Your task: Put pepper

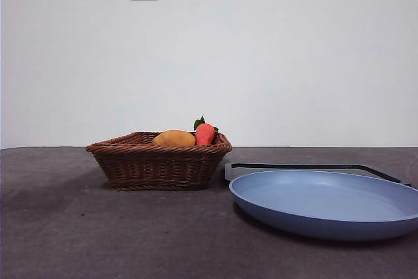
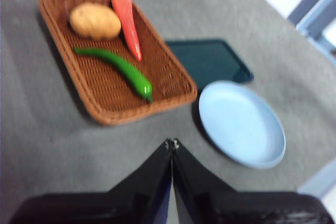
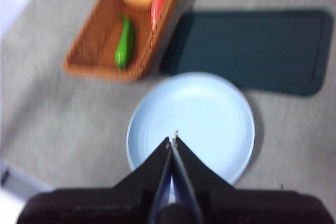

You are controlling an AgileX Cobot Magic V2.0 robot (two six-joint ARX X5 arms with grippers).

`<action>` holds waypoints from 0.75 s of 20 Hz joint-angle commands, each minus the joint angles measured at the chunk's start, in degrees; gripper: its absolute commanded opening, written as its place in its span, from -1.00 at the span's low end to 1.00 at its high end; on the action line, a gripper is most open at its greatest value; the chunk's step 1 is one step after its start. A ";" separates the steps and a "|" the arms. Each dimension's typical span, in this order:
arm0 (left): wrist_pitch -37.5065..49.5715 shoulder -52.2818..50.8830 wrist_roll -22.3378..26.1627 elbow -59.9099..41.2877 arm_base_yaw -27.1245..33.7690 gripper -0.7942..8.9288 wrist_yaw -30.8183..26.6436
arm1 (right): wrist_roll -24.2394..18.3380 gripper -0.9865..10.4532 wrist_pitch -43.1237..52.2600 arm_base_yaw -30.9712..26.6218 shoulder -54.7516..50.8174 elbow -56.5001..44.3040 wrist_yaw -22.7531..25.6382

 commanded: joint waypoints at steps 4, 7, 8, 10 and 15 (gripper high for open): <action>-7.93 1.05 7.30 2.34 0.09 -0.82 0.98 | -8.31 -0.82 -7.56 1.75 3.61 3.80 0.42; -7.85 1.05 7.23 2.34 0.09 -0.81 1.36 | -8.20 -0.77 -7.52 1.75 3.65 3.80 0.35; -7.87 1.05 7.19 2.34 0.09 -0.69 1.33 | -8.17 -0.70 -7.52 1.75 3.65 3.80 0.35; -7.85 1.05 7.15 2.34 0.09 -0.18 1.38 | -7.04 -0.41 -7.54 1.75 3.65 3.80 0.35; -7.45 1.05 6.67 2.38 0.09 -0.06 1.81 | -5.35 -0.27 -7.56 1.75 4.48 3.80 0.42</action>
